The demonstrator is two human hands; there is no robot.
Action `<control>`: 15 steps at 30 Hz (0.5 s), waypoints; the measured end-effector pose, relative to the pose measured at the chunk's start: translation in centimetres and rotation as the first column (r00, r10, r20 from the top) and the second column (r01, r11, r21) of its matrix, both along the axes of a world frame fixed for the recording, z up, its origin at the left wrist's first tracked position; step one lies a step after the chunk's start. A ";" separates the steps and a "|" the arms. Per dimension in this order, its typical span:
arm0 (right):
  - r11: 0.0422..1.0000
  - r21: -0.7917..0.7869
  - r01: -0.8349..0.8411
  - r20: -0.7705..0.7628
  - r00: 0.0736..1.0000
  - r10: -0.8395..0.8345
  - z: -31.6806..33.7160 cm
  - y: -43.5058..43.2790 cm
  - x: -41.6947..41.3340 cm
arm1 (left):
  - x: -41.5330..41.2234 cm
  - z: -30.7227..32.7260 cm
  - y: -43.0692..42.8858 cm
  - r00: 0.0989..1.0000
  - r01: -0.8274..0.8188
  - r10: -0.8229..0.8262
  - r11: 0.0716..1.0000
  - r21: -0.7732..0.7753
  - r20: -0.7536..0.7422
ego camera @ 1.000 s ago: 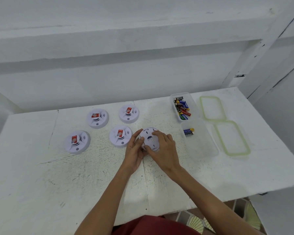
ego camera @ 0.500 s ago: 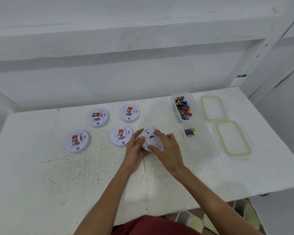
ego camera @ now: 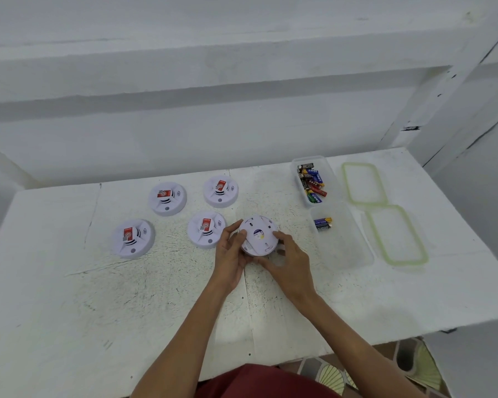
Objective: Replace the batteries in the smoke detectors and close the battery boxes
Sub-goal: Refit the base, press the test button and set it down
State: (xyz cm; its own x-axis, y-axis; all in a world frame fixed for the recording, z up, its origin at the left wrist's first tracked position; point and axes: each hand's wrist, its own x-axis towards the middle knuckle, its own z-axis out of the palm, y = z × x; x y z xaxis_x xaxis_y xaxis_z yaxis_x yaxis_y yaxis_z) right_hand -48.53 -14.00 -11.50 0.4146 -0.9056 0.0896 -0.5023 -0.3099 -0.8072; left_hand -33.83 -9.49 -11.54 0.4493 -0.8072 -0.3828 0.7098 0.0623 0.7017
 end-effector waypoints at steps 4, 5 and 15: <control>1.000 -0.008 0.021 0.037 0.999 -0.021 -1.0 0.1 -0.1 | 0.0 -0.2 -0.2 1.000 -0.013 0.013 1.000 0.020 0.001; 1.000 -0.010 0.022 0.048 0.999 -0.021 -1.1 0.1 -0.1 | 0.0 -0.4 -0.2 1.000 -0.016 0.016 1.000 0.027 0.006; 1.000 0.015 0.010 0.103 0.995 -0.012 -1.5 -0.2 -0.1 | 0.1 -0.7 -0.5 0.999 -0.018 0.017 0.998 0.053 0.033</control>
State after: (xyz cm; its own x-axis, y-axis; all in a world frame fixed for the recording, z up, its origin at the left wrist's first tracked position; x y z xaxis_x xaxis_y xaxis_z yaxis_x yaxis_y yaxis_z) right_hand -48.63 -14.15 -13.04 0.3937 -0.9116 0.1184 -0.4196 -0.2928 -0.8592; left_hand -33.77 -9.97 -12.28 0.4761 -0.7780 -0.4099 0.6856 0.0366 0.7270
